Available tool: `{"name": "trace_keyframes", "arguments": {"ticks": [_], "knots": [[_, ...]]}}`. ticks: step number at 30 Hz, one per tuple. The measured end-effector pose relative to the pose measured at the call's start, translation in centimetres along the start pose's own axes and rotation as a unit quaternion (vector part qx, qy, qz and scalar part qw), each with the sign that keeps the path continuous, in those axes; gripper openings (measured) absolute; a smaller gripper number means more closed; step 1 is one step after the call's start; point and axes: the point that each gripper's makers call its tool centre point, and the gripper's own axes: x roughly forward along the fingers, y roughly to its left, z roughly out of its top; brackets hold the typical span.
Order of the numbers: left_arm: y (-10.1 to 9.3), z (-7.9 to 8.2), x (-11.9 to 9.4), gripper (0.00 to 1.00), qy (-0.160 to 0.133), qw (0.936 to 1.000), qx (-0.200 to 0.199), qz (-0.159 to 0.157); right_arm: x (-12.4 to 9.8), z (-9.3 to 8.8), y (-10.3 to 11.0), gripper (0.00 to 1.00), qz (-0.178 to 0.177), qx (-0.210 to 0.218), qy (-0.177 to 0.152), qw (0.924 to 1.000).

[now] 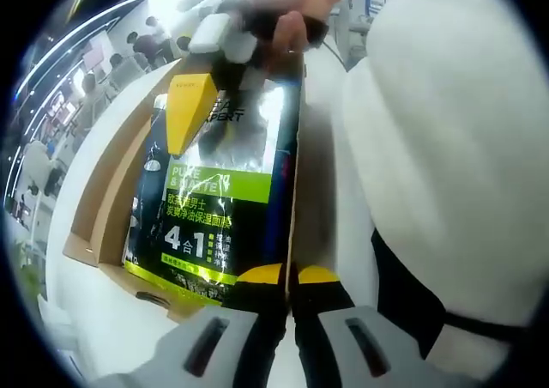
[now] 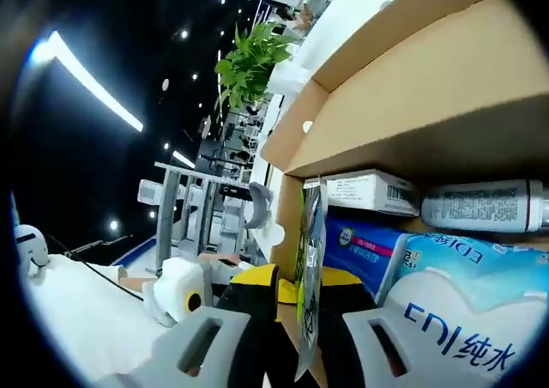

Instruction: Operate the shoe box by opening the lid, removing the specified soft item, and placing it in the target area until the item is outside and the box remains undamaged.

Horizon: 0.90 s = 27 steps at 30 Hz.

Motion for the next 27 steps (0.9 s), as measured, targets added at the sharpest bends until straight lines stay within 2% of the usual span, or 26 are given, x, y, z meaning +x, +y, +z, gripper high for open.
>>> {"name": "trace_keyframes", "arguments": {"ticks": [3, 6, 11, 14, 18, 20, 21, 24, 27], "knots": [[0.0, 0.0, 0.0, 0.02, -0.001, 1.0000, -0.001, -0.002, 0.1, 0.2, 0.2, 0.14, 0.006, 0.017, -0.003, 0.9998], [0.0, 0.0, 0.0, 0.02, 0.001, 1.0000, -0.002, -0.002, 0.2, 0.0, -0.6, 0.12, -0.019, 0.056, -0.002, 0.9983], [0.0, 0.0, 0.1, 0.02, 0.003, 1.0000, -0.003, -0.006, 0.3, 0.1, -0.7, 0.01, -0.031, 0.042, -0.005, 0.9986], [0.0, 0.0, 0.1, 0.02, 0.002, 1.0000, -0.002, -0.005, 0.3, 0.1, -0.7, 0.01, -0.036, 0.038, -0.003, 0.9986], [0.0, 0.0, 0.1, 0.02, 0.001, 1.0000, -0.004, -0.009, 0.3, -0.1, -1.7, 0.01, -0.070, 0.024, 0.004, 0.9972], [0.0, 0.0, 0.2, 0.02, 0.003, 0.9999, -0.002, -0.011, 0.4, -0.6, -3.0, 0.00, -0.114, 0.006, 0.019, 0.9933], [0.0, 0.0, 0.2, 0.02, 0.002, 0.9999, -0.002, -0.012, 0.5, -0.7, -3.1, 0.00, -0.120, -0.002, 0.023, 0.9926], [0.0, 0.0, 0.2, 0.02, 0.003, 0.9999, -0.003, -0.011, 0.5, -0.5, -2.5, 0.00, -0.114, 0.001, 0.019, 0.9933], [0.0, 0.0, 0.2, 0.02, 0.003, 0.9999, -0.004, -0.010, 0.2, -0.2, -1.5, 0.00, -0.090, 0.001, 0.013, 0.9959]]}}
